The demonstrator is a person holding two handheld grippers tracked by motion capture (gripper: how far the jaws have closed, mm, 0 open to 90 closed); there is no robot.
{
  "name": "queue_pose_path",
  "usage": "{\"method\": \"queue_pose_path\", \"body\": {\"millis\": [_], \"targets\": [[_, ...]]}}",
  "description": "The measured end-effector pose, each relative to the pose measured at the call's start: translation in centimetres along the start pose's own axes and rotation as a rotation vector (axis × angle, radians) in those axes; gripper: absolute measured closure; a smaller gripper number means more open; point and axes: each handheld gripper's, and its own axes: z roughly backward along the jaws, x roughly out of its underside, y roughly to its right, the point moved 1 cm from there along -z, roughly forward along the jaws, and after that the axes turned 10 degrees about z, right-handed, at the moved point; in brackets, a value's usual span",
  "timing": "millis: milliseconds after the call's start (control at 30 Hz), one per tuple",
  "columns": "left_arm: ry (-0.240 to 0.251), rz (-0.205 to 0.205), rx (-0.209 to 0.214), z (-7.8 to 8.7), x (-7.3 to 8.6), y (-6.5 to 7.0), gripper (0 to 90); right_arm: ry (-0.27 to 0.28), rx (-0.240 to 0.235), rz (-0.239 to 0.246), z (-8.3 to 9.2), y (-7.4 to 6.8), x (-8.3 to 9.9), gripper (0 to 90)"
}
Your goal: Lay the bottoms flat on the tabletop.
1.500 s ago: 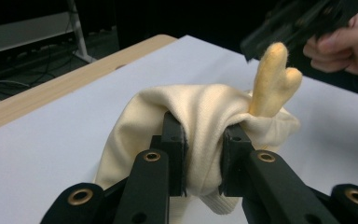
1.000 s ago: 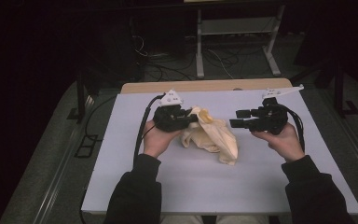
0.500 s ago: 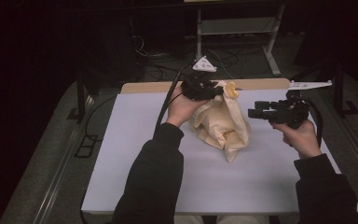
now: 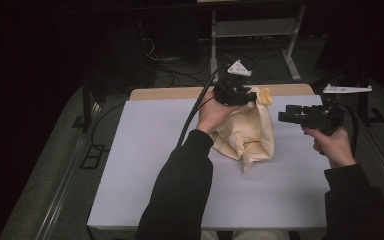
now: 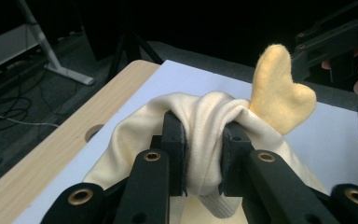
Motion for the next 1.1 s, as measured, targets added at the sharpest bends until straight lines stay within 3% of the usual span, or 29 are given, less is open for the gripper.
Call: {"method": "queue_pose_path", "body": {"millis": [200, 300, 600, 967, 1100], "targets": [[0.009, 0.015, 0.005, -1.4, 1.1, -0.2, 74.3, -0.035, 0.017, -0.008, -0.7, 0.6, 0.8, 26.3], [0.029, 0.038, 0.015, -2.3, 2.3, -0.4, 74.2, -0.096, 0.054, 0.005, -1.7, 1.1, 1.6, 24.2], [0.026, 0.078, 0.039, -4.7, 4.3, -0.8, 73.4, -0.150, 0.062, -0.012, -2.8, 2.1, 3.0, 23.8], [-0.005, 0.105, 0.055, -7.3, 5.6, -0.8, 72.0, -0.238, 0.094, -0.032, -4.3, 2.6, 4.6, 29.0], [-0.012, 0.132, 0.065, -8.1, 6.1, -1.1, 71.6, -0.260, 0.122, -0.036, -4.4, 2.8, 4.8, 37.5]]}}
